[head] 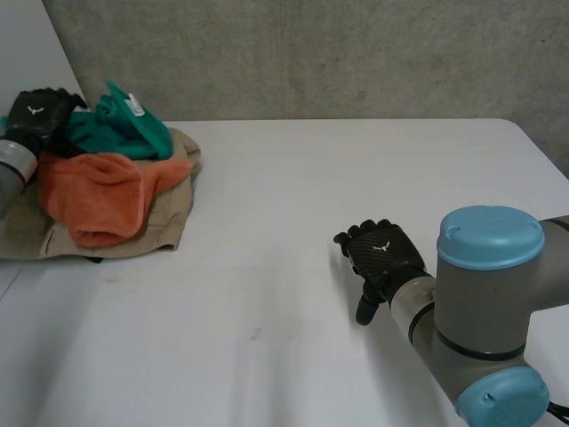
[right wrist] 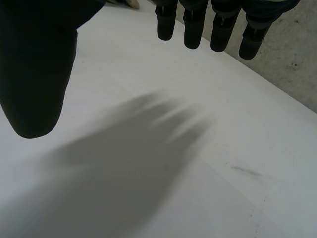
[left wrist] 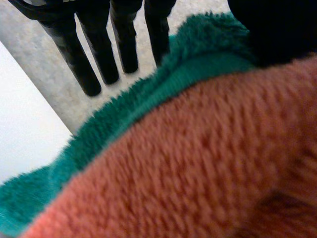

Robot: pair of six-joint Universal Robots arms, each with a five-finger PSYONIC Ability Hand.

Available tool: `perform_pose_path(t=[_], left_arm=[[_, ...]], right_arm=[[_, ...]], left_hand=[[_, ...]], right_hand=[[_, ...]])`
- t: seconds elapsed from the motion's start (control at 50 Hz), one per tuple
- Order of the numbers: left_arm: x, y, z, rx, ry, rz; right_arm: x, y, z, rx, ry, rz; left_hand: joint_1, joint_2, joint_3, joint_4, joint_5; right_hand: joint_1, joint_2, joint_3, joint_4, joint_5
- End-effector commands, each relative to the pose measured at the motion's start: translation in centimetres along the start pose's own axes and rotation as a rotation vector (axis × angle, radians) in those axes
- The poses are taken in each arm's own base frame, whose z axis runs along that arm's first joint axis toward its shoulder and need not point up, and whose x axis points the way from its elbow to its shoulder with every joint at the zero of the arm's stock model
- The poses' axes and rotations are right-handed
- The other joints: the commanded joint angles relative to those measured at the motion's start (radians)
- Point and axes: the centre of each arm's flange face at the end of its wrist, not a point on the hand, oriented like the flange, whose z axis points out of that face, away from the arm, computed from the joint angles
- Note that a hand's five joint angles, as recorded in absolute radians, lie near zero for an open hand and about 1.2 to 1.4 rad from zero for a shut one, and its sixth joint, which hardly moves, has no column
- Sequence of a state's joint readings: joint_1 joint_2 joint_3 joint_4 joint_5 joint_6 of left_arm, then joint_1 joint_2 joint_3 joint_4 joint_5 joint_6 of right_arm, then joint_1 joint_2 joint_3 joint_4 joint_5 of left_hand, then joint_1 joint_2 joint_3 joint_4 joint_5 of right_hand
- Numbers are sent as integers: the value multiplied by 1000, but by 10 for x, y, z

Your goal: Fold the laundry.

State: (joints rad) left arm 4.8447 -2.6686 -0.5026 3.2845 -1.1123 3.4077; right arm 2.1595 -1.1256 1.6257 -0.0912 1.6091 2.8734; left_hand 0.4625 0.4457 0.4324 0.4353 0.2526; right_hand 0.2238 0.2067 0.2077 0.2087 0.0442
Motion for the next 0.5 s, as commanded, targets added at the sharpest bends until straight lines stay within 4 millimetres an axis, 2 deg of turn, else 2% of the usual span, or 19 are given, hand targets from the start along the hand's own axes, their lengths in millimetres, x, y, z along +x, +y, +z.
perform_pose_path(t=[0.02, 0.08, 0.1, 0.16, 0.18, 0.22, 0.24, 0.26, 0.32, 0.34, 0.4, 0.42, 0.46, 0.5], left_arm=[[7, 7, 4, -21, -39, 106], [1, -19, 6, 15, -106, 155], [0, -44, 8, 68, -131, 170], [2, -89, 8, 170, -134, 182], [5, -119, 6, 244, -126, 174], [12, -150, 2, 320, -110, 158], [17, -166, 0, 360, -102, 149], [25, -193, -6, 425, -86, 131], [38, -233, -17, 518, -65, 113], [48, -255, -24, 573, -48, 102], [67, -288, -38, 645, -15, 84], [80, -305, -46, 681, 11, 70], [94, -320, -55, 709, 36, 50], [116, -336, -69, 728, 83, -2]], right_arm=[[2, 2, 4, -6, 5, -16], [3, 3, 5, -7, 10, -21], [4, 2, 4, -4, 10, -20], [5, 0, 4, 0, 14, -19], [6, -1, 4, 3, 18, -18], [7, -2, 3, 5, 24, -17], [8, -2, 3, 6, 25, -17], [10, -3, 3, 9, 31, -12], [14, -6, 3, 16, 45, -8], [18, -8, 2, 22, 57, -4], [27, -13, 2, 35, 83, 7], [33, -16, 2, 43, 99, 12], [41, -18, 3, 49, 120, 19], [55, -23, 3, 62, 160, 38]], left_hand=[[934, 950, 964, 961, 969], [934, 951, 964, 961, 969], [934, 951, 964, 961, 969], [934, 951, 964, 961, 969], [934, 951, 964, 961, 969], [934, 951, 964, 961, 969], [934, 951, 964, 961, 969], [934, 951, 964, 961, 969], [934, 951, 964, 961, 969], [934, 951, 964, 961, 969], [934, 951, 964, 961, 969], [934, 951, 964, 961, 969], [934, 951, 964, 961, 969], [934, 951, 964, 961, 969]], right_hand=[[-49, -32, -33, -34, -44], [-49, -32, -33, -34, -44], [-49, -32, -33, -34, -44], [-49, -32, -33, -34, -44], [-49, -32, -33, -34, -44], [-49, -32, -33, -34, -44], [-49, -32, -33, -34, -44], [-49, -32, -33, -34, -44], [-49, -32, -33, -34, -44], [-49, -32, -33, -34, -44], [-49, -32, -33, -34, -44], [-49, -32, -33, -34, -44], [-49, -32, -33, -34, -44], [-49, -32, -33, -34, -44]])
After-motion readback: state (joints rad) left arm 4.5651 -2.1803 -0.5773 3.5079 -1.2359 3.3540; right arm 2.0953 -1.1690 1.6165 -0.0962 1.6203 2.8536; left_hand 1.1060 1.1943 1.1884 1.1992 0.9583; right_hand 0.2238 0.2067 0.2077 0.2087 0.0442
